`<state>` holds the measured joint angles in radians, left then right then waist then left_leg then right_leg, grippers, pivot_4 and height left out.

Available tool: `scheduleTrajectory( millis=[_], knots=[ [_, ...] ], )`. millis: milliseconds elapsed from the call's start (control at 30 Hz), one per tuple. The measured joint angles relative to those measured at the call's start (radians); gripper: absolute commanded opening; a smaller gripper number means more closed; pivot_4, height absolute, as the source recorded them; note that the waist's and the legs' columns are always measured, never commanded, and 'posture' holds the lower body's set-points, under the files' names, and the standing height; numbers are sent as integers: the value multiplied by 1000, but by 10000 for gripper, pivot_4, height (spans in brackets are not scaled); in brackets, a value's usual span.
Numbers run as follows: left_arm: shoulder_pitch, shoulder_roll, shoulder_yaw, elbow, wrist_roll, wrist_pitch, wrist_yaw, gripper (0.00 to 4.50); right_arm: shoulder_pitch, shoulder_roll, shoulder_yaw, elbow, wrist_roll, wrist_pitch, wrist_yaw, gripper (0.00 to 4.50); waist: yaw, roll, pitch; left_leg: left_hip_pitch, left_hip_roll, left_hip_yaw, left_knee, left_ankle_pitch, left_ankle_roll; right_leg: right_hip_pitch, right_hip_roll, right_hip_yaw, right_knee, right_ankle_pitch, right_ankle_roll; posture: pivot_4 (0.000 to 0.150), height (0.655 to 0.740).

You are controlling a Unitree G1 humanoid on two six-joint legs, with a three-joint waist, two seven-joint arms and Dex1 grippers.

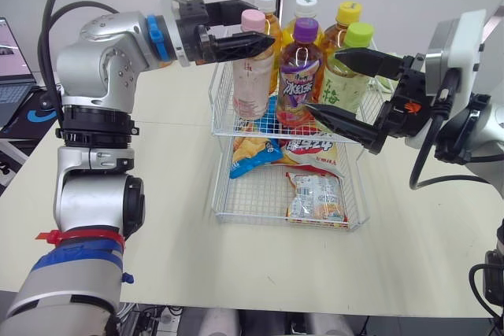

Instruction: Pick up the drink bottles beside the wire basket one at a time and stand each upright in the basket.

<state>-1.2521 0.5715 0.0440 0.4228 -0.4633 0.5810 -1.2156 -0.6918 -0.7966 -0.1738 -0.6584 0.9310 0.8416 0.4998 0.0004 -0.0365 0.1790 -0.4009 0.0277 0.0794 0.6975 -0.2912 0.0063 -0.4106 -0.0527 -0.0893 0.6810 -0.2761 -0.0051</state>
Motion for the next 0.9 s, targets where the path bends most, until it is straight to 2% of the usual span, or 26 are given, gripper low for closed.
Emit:
scheduleTrajectory(
  millis=[300, 633, 767, 900],
  knots=[
    [-30, 29, 46, -59, -48, 37, 7, 44845, -6, 1, 3, 21, -5, -3, 24, 45000, -1, 0, 0, 0, 0, 0, 0, 0, 0, 0, 0, 0, 0, 0, 0, 1500, 7400],
    [-169, 121, 143, 28, -66, 19, 55, 44845, -41, 10, 19, 64, -7, -20, 61, 45000, -2, 0, 0, 1, 0, 0, 0, 0, 0, 0, 0, 0, 1, 0, 0, 1500, 7400],
    [-165, 190, 189, 120, -43, -20, 104, 44845, -106, -3, -64, 126, 55, -21, 60, 45000, -2, 0, 0, 1, 0, 0, 0, 0, 0, 0, 0, 0, 0, 0, 0, 1500, 7400],
    [-102, 244, 255, 198, -31, -75, 165, 44845, -171, -154, -198, 249, 90, -12, 92, 45000, 5, 0, 0, 0, 0, 0, 0, 0, 0, 0, 0, -1, -1, 0, 0, 1500, 7400]
  ],
)
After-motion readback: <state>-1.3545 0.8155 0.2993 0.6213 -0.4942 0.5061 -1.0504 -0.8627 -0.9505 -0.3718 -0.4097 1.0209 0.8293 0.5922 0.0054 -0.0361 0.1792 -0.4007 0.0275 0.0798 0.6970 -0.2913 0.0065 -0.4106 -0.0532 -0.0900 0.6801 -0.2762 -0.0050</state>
